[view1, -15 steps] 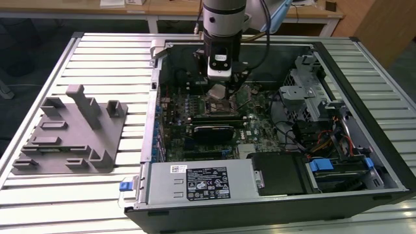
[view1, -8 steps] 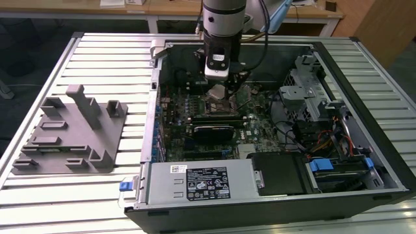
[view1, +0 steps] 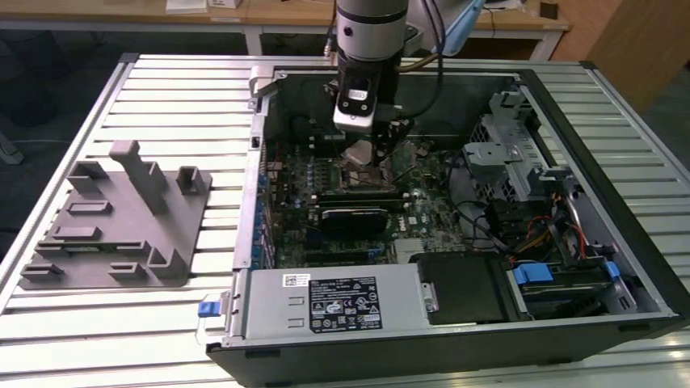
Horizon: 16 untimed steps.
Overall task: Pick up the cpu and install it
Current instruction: 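Place the cpu into insertion slot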
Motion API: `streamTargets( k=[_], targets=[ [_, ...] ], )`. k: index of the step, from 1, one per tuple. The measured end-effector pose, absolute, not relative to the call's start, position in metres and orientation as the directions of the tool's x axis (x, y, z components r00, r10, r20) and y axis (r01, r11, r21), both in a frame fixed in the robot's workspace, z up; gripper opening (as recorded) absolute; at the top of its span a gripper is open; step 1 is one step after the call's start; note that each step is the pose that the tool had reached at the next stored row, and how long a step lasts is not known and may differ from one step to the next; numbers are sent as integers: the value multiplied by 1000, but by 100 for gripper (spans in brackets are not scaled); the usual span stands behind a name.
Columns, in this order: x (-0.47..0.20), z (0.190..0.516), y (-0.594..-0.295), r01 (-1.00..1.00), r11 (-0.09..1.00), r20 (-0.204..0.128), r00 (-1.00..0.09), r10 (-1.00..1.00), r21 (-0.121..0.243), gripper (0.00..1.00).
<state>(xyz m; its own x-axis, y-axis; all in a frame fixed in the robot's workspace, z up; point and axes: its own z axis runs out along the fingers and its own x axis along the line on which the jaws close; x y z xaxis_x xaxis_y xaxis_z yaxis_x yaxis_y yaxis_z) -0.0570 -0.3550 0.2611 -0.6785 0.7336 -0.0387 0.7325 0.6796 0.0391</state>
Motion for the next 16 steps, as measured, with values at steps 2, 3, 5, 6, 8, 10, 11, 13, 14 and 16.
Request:
streamTargets(
  k=[2,3,5,6,8,10,11,13,14,16],
  targets=[
    [-57,261,-355,743,669,-39,-668,744,39,55],
    [-57,261,-355,747,663,-39,-662,748,39,55],
    [-57,261,-355,757,652,-39,-651,758,39,55],
    [-57,261,-355,762,646,-39,-645,763,39,55],
    [-57,261,-355,771,636,-39,-635,772,39,55],
    [-57,261,-355,780,625,-39,-624,781,39,55],
    [-57,261,-355,785,618,-39,-617,786,39,55],
    [-57,261,-355,795,606,-39,-605,796,39,55],
    [-57,261,-355,800,599,-39,-598,801,39,55],
    [-57,261,-355,811,584,-39,-582,812,39,55]
  ],
)
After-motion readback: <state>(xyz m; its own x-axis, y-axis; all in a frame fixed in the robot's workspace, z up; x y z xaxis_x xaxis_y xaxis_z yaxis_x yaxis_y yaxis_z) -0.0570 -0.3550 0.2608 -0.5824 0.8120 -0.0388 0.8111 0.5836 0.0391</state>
